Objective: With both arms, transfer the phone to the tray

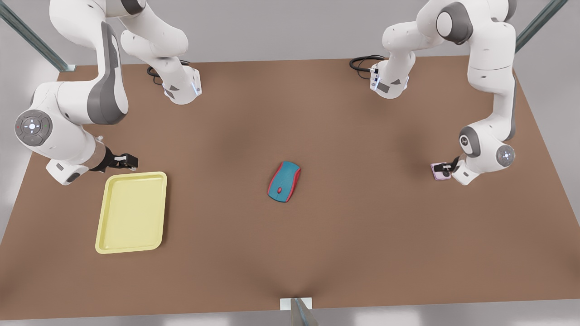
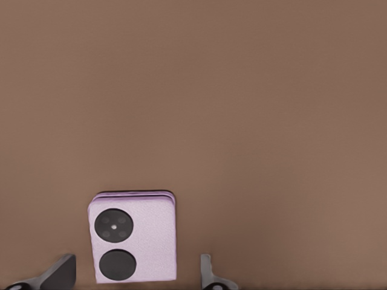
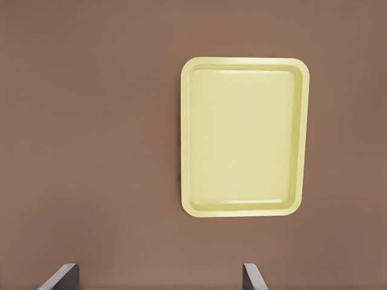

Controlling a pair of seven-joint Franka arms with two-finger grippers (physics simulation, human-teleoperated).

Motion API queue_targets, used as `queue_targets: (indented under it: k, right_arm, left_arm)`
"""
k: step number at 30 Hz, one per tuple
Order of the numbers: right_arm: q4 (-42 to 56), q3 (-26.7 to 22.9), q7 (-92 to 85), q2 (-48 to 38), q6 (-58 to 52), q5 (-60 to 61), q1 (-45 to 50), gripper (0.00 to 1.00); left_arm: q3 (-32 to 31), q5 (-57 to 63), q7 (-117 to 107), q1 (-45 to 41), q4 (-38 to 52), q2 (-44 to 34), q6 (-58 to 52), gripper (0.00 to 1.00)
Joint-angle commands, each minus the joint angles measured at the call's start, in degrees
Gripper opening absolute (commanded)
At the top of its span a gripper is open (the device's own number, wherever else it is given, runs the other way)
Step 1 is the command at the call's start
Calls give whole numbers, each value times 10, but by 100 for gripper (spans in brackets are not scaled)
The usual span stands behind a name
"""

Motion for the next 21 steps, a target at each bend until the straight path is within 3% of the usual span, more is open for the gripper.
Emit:
queue_targets:
  k: [1, 21]
  right_arm:
    - [0, 0, 0, -1, 0, 1, 0, 100]
    - [-1, -1, -1, -1, -1, 4, -2, 100]
  left_arm:
    - [1, 1, 100, 0, -7, 0, 62, 100]
    - [0, -1, -5, 2, -10, 40, 83, 100]
